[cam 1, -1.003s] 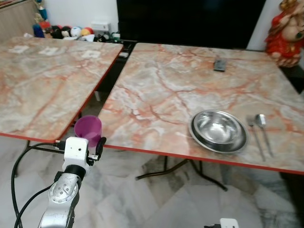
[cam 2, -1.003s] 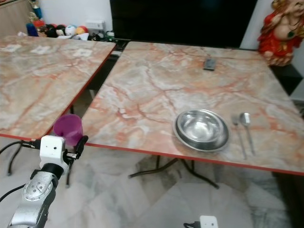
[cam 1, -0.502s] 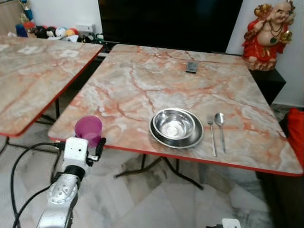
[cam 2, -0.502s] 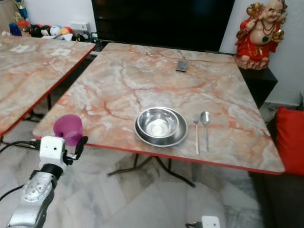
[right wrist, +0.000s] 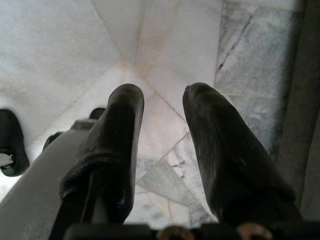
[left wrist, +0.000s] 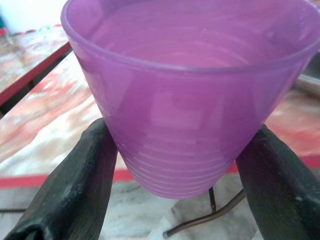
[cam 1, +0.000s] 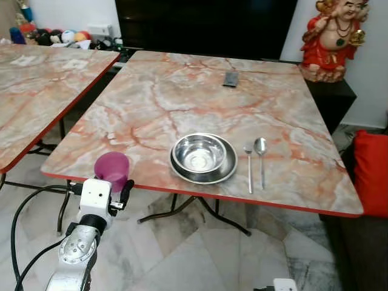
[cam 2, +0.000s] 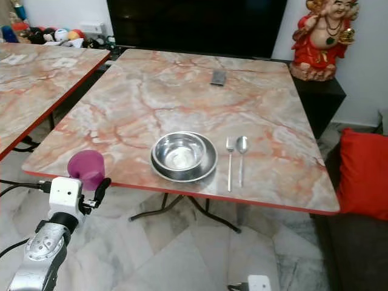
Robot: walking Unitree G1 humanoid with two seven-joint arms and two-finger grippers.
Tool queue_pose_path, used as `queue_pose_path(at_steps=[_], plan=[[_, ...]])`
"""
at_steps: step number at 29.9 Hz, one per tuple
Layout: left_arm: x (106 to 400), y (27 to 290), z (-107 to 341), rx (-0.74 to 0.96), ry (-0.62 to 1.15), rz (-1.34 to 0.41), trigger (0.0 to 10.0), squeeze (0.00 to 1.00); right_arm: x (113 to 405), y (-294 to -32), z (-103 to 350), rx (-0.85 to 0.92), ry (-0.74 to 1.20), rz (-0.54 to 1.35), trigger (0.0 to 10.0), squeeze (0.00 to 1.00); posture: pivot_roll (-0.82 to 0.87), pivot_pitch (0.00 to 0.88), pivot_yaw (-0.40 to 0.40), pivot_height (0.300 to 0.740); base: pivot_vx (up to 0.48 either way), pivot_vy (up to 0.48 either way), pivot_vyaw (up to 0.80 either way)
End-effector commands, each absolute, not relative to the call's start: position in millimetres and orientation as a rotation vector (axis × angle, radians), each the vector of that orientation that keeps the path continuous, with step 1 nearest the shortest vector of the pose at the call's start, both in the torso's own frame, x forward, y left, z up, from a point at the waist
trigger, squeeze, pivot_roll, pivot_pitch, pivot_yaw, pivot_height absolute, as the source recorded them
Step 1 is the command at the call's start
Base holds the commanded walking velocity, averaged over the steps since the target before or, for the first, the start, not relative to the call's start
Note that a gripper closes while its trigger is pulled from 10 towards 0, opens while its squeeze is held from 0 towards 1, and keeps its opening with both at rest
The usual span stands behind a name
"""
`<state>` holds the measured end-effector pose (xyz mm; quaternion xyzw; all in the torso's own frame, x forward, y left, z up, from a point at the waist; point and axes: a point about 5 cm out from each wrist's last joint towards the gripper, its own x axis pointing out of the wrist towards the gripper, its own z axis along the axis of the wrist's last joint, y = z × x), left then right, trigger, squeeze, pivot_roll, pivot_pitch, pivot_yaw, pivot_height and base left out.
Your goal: Setting the table
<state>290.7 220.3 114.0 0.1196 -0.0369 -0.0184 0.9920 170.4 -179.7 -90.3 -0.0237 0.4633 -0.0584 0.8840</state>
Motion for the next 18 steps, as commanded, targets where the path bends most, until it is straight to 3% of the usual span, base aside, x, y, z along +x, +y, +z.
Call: queue_pose_path(at_steps=[1,18], plan=[[290.4,218.7,115.0,0.243,-0.074,-0.043,10.0,0.00,167.0,-187.9,-90.9,-0.065,0.975,-0.139,10.0,0.00,0.05,0.101,-0.041,0.740,0.000,-0.337,0.00],[288.7,224.8,117.2,0.198,-0.078,-0.026,10.0,0.00,167.8,-187.8,-90.6,-0.062,0.973,-0.137,10.0,0.00,0.04,0.110,-0.042,0.740,0.000,0.000,0.00]])
